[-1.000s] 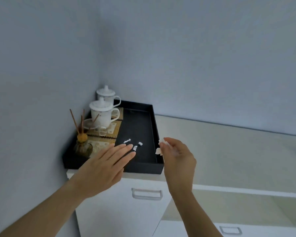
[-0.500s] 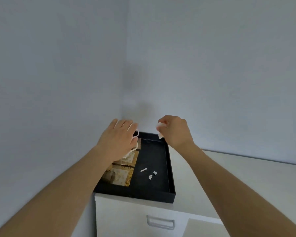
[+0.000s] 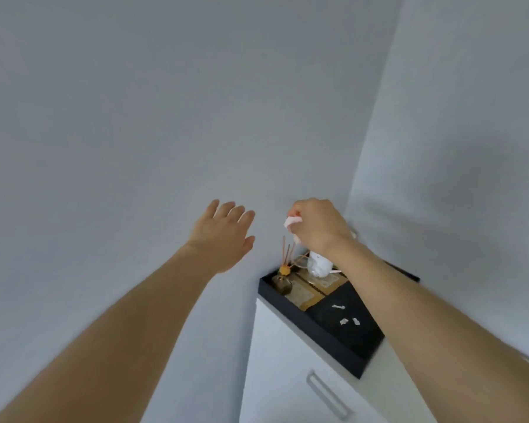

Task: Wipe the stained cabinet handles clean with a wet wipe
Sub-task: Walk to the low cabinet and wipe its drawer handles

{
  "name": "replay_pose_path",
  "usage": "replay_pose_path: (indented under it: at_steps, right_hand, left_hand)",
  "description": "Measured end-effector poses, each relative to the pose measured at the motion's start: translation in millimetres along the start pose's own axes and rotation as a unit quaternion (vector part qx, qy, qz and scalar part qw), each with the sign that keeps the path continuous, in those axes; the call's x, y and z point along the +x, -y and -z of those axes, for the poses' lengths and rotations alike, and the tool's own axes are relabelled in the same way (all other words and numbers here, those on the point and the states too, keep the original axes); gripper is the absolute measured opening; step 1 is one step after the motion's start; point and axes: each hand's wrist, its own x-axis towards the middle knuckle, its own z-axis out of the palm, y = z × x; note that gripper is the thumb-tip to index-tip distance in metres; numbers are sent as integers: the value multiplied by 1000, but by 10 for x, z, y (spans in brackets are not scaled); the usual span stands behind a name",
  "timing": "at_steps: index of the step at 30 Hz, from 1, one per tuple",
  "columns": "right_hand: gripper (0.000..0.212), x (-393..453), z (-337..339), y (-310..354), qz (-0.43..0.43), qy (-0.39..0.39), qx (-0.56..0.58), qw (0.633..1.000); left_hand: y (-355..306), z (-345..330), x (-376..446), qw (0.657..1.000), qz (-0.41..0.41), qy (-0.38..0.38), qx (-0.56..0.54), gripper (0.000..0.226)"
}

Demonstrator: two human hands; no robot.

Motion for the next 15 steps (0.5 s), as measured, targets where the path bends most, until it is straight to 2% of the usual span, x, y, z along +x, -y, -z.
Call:
replay_pose_path:
  at_steps: [4,8,11,15]
  right_hand:
    - [17,-273,-222,871,105,45,76,991]
    - [17,-647,-330,1871,204,77,130,967]
    - [17,-1172,-376,2799,299,105,164,934]
    - [16,-2120,-378,3954,402,123,192,887]
  left_hand:
    - [518,187,-1008,991,103,53,63,56]
    - [1087,495,-2069,967,216,93,97,56]
    - [1447,840,-3145,935,312,114,127,55]
    - [1694,1320,-4630,893,401,123,164,54]
